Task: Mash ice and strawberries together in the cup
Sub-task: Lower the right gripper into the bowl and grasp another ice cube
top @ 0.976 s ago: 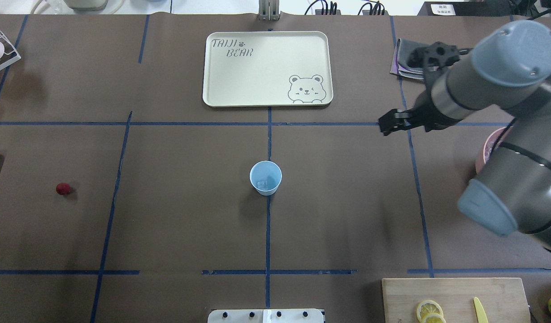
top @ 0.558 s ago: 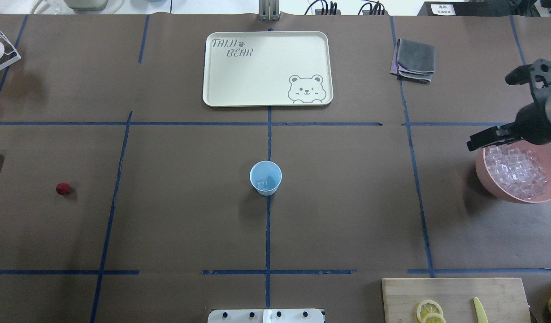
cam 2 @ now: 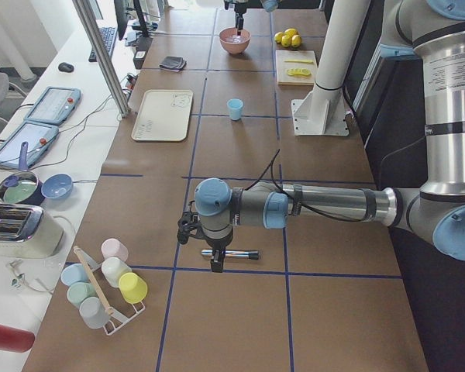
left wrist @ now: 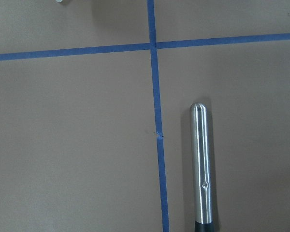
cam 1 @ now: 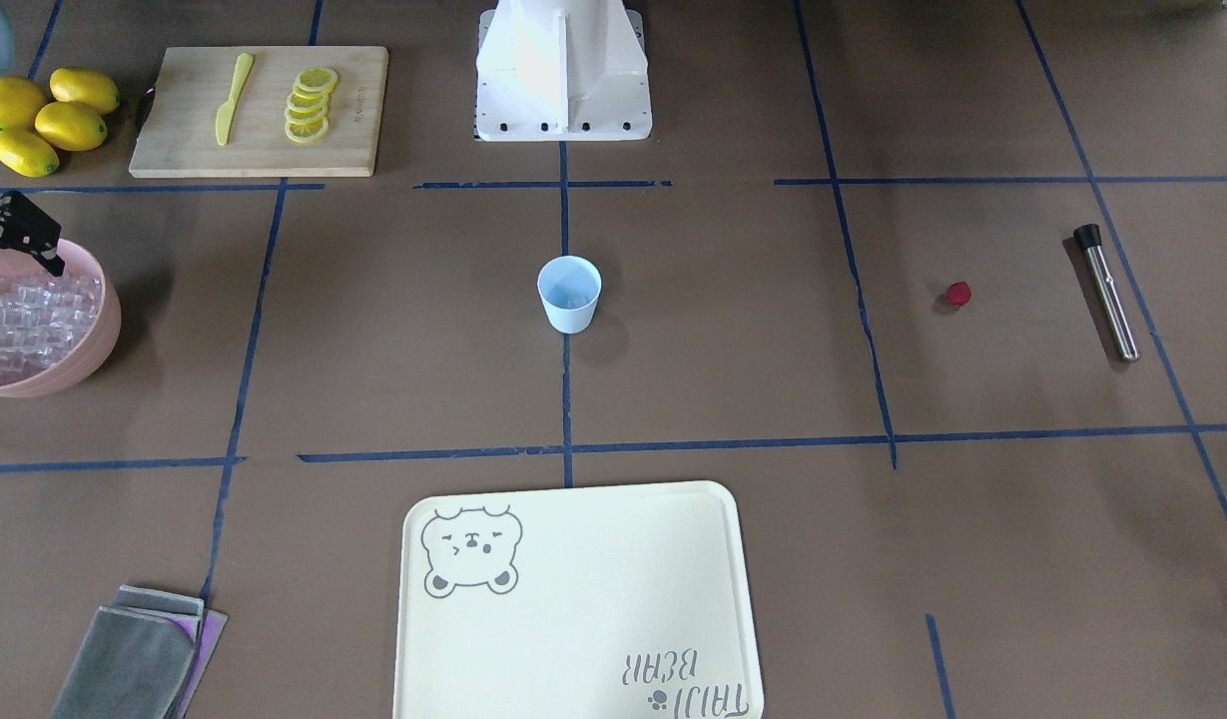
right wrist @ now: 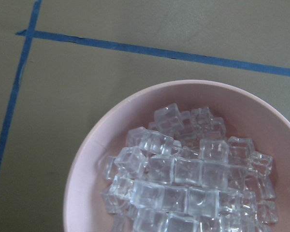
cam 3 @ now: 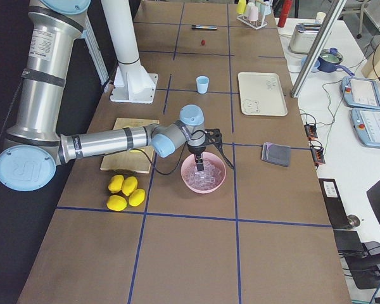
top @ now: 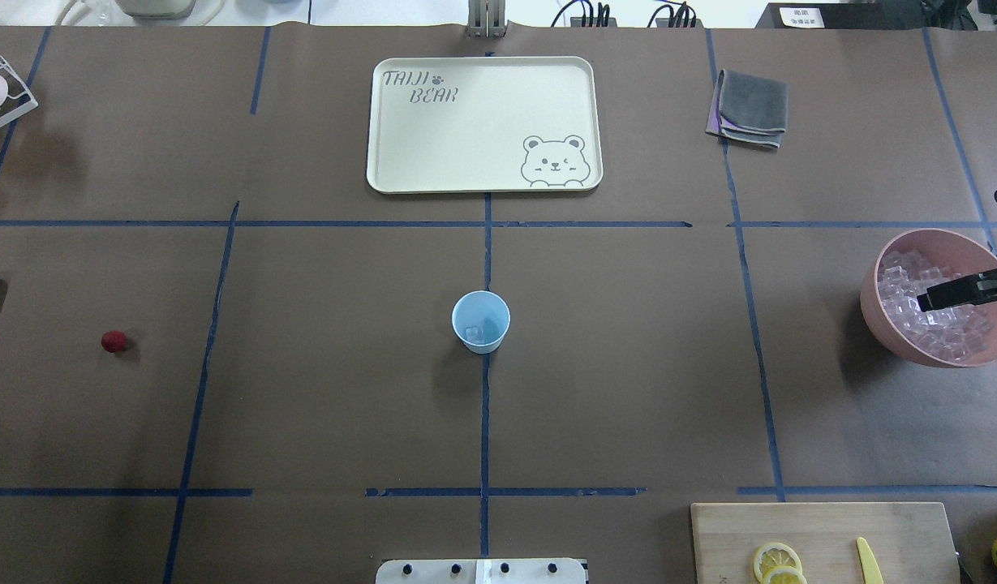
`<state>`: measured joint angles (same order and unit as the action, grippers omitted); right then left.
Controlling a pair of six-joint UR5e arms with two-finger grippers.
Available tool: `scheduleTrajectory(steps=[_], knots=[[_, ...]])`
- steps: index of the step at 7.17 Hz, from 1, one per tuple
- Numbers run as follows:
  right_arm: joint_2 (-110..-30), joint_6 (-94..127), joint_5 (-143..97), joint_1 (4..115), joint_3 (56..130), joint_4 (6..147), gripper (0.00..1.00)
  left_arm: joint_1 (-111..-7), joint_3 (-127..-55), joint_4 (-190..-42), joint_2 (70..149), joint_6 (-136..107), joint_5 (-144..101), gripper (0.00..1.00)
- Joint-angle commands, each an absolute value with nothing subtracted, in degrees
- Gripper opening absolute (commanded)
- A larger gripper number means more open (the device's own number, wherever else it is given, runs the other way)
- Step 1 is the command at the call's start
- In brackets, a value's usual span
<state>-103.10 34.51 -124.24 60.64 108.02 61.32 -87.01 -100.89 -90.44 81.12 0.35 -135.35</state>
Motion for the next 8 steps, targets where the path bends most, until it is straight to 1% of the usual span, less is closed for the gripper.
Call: scheduleTrajectory(steps=[1,2,5,6,7,8], knots=[[-103.18,34.72,-123.93,60.64,106.7,60.99,0.94,-87.01,-100.9,-90.44,81.12,0.35,-135.35,1.0],[-103.18,34.72,-123.75,59.86,106.35,61.17,0.89,-87.01,-100.9,-90.44,81.12,0.35,-135.44,1.0],[-103.18,34.63,-122.7,58.19,106.0,61.35,0.81,-86.92,-100.9,-90.53,81.21,0.44,-135.44,1.0],[-103.18,34.63,-122.7,57.92,105.82,61.35,0.76,-86.92,-100.9,-90.53,81.21,0.44,-135.44,1.0],[-103.27,34.54,-122.7,57.92,105.73,61.35,0.57,-86.92,-100.9,-90.53,81.21,0.44,-135.44,1.0],[-103.36,34.37,-122.7,57.92,105.73,61.35,0.26,-86.92,-100.99,-90.53,81.21,0.44,-135.44,1.0]])
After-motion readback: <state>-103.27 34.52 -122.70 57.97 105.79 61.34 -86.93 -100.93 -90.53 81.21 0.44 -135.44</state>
